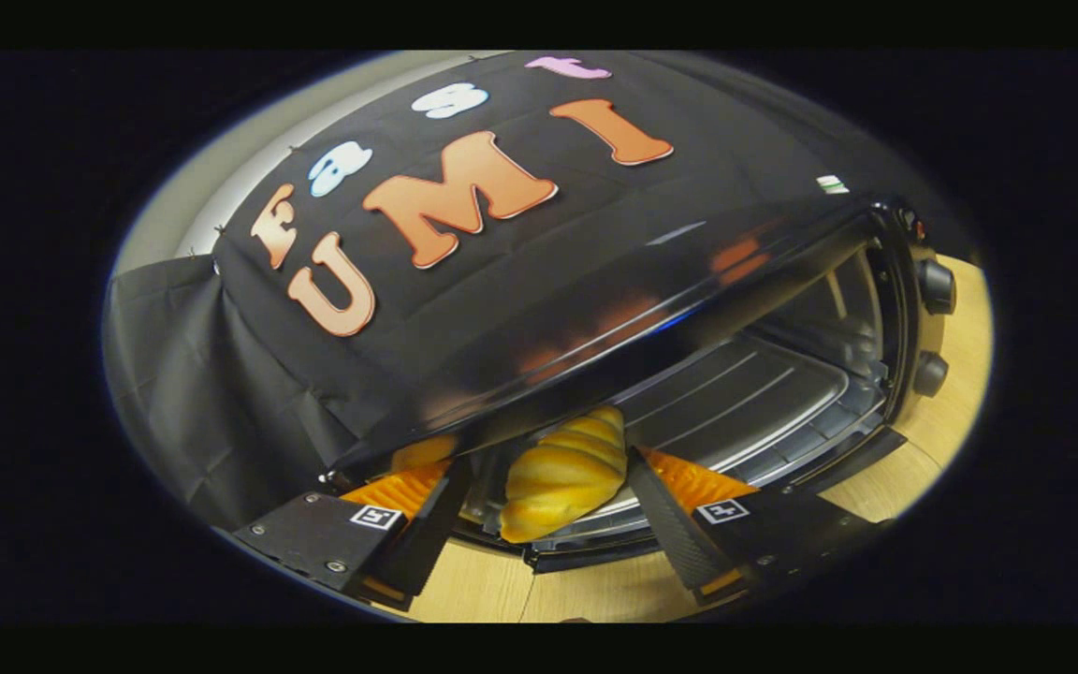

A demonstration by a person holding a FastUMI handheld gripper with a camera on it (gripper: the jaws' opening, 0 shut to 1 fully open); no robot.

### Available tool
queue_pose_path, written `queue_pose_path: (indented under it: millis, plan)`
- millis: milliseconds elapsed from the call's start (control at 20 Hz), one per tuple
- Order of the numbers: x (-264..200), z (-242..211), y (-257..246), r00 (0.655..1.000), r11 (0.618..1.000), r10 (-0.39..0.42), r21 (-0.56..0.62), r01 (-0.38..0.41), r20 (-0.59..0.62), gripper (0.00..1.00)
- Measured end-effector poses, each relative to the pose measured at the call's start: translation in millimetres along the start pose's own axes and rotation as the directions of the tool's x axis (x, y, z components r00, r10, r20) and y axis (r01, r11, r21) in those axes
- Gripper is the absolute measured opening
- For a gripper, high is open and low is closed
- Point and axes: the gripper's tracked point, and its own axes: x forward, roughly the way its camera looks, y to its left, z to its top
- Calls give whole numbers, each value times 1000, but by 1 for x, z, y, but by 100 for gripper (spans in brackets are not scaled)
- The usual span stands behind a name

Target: Open the toaster oven, put the food inside, and close the toaster oven door.

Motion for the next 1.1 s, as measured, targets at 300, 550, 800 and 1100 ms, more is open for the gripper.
queue_pose_path:
  millis: [300, 550, 800, 1100]
  plan:
    - [-50, 12, 10, 999, 994, -16, -107, 20, 43, 98]
    - [-108, 19, 15, 995, 966, -25, -254, 48, 93, 98]
    - [-156, -2, 11, 996, 924, -39, -377, 67, 82, 98]
    - [-195, -37, -22, 989, 871, -125, -469, 150, 83, 99]
